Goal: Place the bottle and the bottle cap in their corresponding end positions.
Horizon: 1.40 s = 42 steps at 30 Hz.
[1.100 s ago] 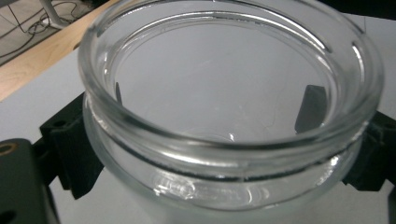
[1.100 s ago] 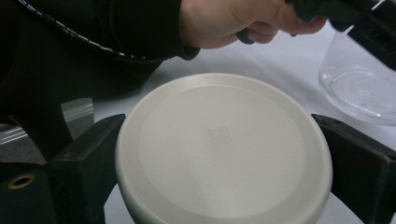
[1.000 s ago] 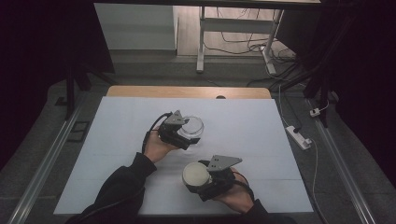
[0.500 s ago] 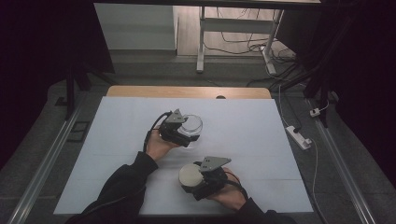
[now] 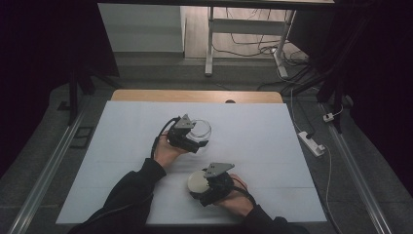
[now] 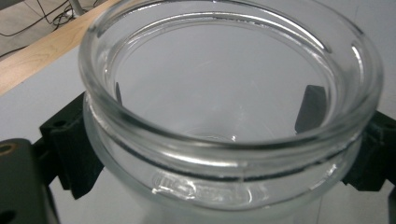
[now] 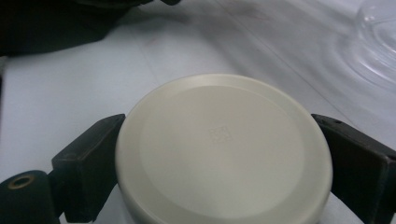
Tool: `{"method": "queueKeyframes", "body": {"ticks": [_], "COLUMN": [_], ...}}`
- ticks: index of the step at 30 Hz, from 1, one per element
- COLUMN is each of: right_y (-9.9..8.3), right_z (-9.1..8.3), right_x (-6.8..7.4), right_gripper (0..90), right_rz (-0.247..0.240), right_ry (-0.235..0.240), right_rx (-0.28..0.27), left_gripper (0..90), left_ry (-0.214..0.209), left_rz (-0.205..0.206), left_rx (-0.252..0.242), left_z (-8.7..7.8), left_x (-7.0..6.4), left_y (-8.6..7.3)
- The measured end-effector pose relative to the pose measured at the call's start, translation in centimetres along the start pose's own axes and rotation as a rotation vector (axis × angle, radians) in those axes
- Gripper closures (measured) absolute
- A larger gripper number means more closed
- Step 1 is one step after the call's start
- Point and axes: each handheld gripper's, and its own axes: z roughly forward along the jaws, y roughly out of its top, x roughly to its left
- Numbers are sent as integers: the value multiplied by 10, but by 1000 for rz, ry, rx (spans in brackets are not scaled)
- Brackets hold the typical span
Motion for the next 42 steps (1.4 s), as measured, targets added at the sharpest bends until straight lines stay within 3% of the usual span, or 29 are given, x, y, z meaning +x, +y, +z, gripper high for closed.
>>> {"method": "queueKeyframes", "body": {"ticks": [10, 17, 21, 35, 42], "right_y": [3, 4, 4, 4, 7], "right_z": [8, 11, 12, 9, 2], "right_x": [-6, -5, -2, -4, -4], "right_gripper": [73, 69, 67, 12, 2], "right_rz": [40, 26, 0, 26, 28], "right_ry": [-33, -47, -66, -34, -31], "right_rx": [58, 91, 104, 91, 46], "left_gripper": [70, 67, 63, 30, 0], "left_ry": [9, -16, -7, -11, -13], "left_rz": [-5, -30, -31, -52, -55], "left_rx": [17, 19, 40, 75, 98], "left_z": [7, 6, 6, 5, 1], "left_x": [0, 5, 4, 3, 2], "left_y": [-4, -7, -5, -1, 0]}}
